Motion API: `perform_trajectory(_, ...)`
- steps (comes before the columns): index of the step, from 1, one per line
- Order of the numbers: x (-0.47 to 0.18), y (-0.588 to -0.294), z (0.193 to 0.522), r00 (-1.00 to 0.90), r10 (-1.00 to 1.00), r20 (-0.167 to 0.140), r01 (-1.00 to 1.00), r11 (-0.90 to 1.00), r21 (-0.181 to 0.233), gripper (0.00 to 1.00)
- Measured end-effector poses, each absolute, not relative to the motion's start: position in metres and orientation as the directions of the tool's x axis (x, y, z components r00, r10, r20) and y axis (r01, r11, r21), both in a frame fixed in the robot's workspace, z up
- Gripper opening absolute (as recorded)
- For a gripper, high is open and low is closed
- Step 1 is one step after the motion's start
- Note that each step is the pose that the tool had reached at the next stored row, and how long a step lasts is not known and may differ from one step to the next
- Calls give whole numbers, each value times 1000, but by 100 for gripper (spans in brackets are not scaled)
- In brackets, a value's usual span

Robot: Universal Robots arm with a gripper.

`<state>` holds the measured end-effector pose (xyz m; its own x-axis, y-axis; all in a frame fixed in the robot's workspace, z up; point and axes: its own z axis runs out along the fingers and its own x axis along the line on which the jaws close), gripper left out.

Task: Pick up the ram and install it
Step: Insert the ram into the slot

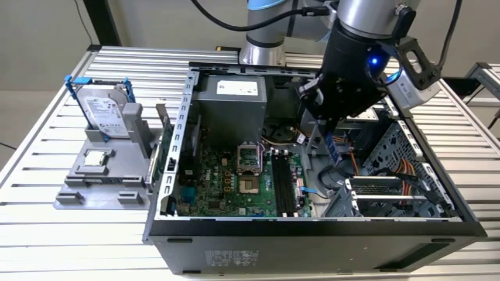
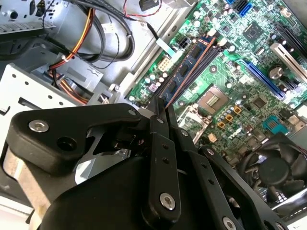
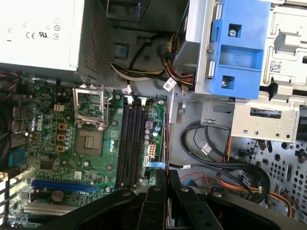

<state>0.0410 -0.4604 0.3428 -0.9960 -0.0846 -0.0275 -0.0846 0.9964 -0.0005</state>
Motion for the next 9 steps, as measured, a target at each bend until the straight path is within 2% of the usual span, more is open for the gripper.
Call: perform_trajectory(9, 41, -460, 338, -996, -85, -27, -85, 996, -2, 0)
